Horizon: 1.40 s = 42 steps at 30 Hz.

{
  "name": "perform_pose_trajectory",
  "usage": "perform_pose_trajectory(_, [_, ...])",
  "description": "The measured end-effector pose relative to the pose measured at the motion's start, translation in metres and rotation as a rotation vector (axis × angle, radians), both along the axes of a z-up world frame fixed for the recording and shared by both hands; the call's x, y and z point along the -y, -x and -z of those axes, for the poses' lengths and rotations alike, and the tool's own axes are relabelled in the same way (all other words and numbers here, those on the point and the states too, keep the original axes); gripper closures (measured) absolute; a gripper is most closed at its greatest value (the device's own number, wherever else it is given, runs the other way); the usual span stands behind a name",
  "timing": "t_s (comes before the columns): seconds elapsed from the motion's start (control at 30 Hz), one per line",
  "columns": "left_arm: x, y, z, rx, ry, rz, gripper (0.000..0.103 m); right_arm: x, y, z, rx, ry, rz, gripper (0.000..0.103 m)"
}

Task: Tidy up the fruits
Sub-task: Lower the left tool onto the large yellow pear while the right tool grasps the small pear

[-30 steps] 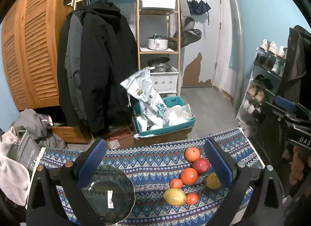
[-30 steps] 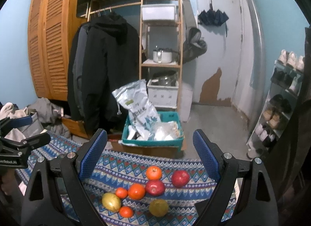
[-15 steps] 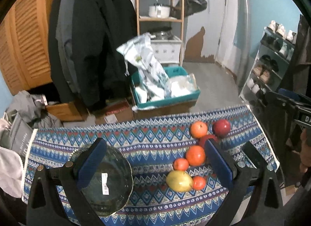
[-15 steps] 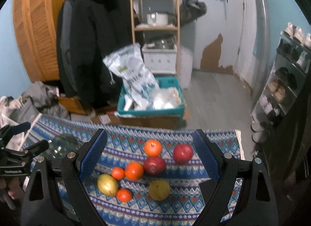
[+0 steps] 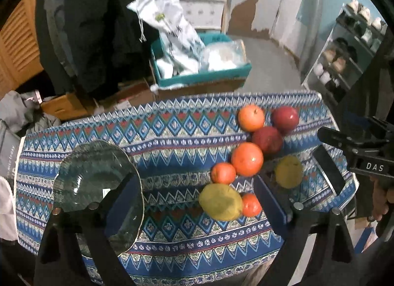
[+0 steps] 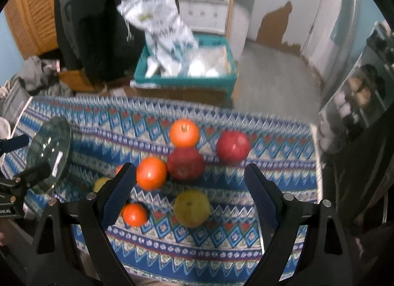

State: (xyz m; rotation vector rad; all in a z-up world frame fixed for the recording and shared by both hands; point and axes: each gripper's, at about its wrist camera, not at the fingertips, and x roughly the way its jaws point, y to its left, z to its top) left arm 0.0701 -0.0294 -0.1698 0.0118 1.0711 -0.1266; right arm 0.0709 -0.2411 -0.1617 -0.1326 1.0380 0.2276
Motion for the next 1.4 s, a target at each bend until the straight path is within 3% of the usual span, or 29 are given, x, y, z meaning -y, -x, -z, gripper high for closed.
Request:
perform_pose_trajectory(0.23, [0.009,-0.013,0.046,-0.136,0.031,0.0,0.009,0.006,-0.007,0.039,-0.126,0.011,-0.002,0.015])
perform_pose_trajectory(0.47, [0.022,-0.021,0.08,-0.212,-0.002,0.01,0.009,0.008,-0.012,0.073,-0.214,0.05,-0.014,0.015])
perform_pose_trajectory(0.67, [0.026,-0.029,0.107,-0.29,0.024,-0.009,0.009,0.01,-0.017,0.099,-0.269,0.052,-0.015,0.015])
perform_pose_trajectory(1.2, [0.038,-0.034,0.156,-0.383,0.05,0.001,0.009,-0.002,-0.03,0.144,-0.349,0.044,-0.032,0.015])
perform_pose_trajectory(1.3, [0.037,-0.033,0.163,-0.389,0.071,-0.004,0.009,-0.001,-0.03,0.15,-0.362,0.047,-0.031,0.021])
perform_pose_trajectory(1.4, [0.036,-0.033,0.166,-0.394,0.113,0.006,0.017,0.001,-0.031,0.155,-0.373,0.035,-0.022,0.026])
